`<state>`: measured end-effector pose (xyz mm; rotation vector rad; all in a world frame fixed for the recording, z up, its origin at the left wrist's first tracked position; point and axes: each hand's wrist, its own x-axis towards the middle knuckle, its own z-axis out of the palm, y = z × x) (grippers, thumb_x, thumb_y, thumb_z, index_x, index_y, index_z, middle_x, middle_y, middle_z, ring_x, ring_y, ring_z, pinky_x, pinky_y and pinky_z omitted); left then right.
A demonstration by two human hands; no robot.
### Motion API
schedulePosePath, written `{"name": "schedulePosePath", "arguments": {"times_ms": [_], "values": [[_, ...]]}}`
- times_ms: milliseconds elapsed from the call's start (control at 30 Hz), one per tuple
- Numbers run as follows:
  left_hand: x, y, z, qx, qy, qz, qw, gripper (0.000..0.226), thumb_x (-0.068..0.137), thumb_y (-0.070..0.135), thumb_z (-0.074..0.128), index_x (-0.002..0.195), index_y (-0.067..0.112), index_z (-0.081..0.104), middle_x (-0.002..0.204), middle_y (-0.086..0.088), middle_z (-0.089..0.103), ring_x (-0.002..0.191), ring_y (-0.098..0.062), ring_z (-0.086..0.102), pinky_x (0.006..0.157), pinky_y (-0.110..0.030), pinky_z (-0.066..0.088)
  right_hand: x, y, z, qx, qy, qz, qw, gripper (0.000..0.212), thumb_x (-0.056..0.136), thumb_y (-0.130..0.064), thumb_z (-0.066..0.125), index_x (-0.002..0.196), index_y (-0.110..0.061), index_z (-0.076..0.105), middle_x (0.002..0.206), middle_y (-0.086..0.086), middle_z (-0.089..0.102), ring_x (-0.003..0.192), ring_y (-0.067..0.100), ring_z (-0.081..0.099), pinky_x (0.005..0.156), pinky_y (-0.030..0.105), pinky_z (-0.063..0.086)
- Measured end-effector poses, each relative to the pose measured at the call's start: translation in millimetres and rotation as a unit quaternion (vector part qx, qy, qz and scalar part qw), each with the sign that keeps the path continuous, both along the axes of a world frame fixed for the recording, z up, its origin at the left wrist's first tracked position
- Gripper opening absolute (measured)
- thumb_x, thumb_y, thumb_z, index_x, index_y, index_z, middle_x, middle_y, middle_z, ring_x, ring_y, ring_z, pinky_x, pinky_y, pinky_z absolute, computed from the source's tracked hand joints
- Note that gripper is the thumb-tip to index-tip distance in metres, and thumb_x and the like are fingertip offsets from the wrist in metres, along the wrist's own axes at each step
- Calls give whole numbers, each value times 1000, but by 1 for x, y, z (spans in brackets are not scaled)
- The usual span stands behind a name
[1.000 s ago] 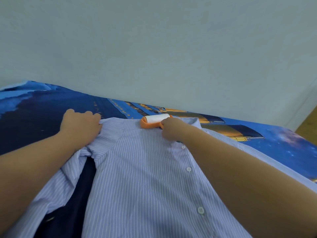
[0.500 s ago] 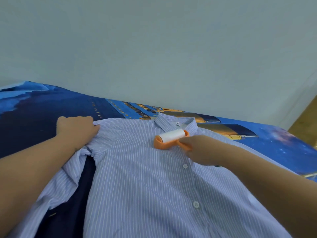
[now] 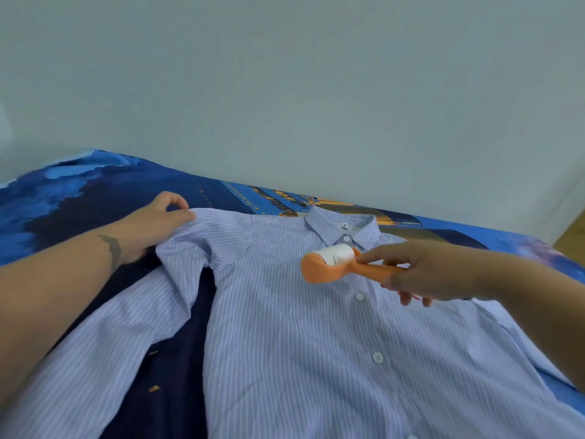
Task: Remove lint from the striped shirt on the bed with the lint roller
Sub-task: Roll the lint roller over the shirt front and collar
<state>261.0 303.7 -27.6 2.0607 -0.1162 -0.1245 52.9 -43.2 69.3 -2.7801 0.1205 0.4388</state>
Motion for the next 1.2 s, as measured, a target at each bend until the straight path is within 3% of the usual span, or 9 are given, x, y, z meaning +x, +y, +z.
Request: {"name": "schedulePosePath", "arguments": {"times_ms": [133,233,333,500,600,667,733,833,1200], "values": [[-18,2,-5,-14,-20,-43,999,11,83,41,64,94,39,63,109,6,60,98,-17,58,76,-29,46,2,39,-13,-40,5,60,997,47,91,-22,51,124,-55,47,88,-18,58,69,2,62,63,19,47],[-22,-3,-13,126,-94,-27,987,24,81,33,68,105,33,61,119,3,57,95,-17,56,73,-28,40,12,65,-26,-105,-11,110,988,45,93,-20,46,132,-43,45,94,-14,56,71,-1,49,63,19,38],[-24,-9,-25,165,-147,-14,975,35,83,17,65,118,22,61,133,-10,45,112,-25,51,89,-28,36,28,85,-33,-113,-32,117,986,41,93,-15,43,131,-32,50,111,1,60,87,14,56,73,30,43],[-25,-14,-34,178,-170,-24,969,48,86,12,62,134,14,53,133,-9,40,113,-23,50,91,-21,32,66,111,-39,-111,-60,118,985,38,90,-9,44,124,-18,57,120,9,58,102,27,57,84,37,46],[-25,-13,-34,195,-164,-30,967,48,89,15,57,137,17,50,136,-7,40,115,-24,50,97,-27,38,88,123,-41,-92,-72,121,986,34,94,-17,43,124,-20,58,119,8,59,98,27,59,80,36,49],[-26,-14,-34,205,-164,-46,964,43,92,20,54,135,21,51,135,-7,40,116,-28,51,102,-37,40,103,130,-44,-69,-78,107,989,31,96,-24,40,122,-21,58,105,7,61,78,25,62,63,30,56],[-27,-14,-34,205,-168,-57,963,36,93,22,51,129,22,55,131,-7,41,113,-30,51,101,-43,42,118,139,-49,-57,-89,96,990,32,99,-30,37,119,-19,59,94,8,61,57,21,55,41,20,46],[-25,-13,-34,207,-150,-41,966,41,91,14,47,132,18,49,133,-8,39,110,-31,52,99,-44,43,135,152,-54,-43,-107,98,988,36,100,-30,36,121,-11,59,93,13,61,52,19,49,30,16,35],[-22,-14,-32,187,-117,-5,975,52,92,9,43,144,11,36,148,-12,34,128,-30,43,101,-35,36,118,141,-57,-20,-111,90,990,38,99,-45,38,129,-32,56,75,-5,52,50,11,51,31,14,34]]}}
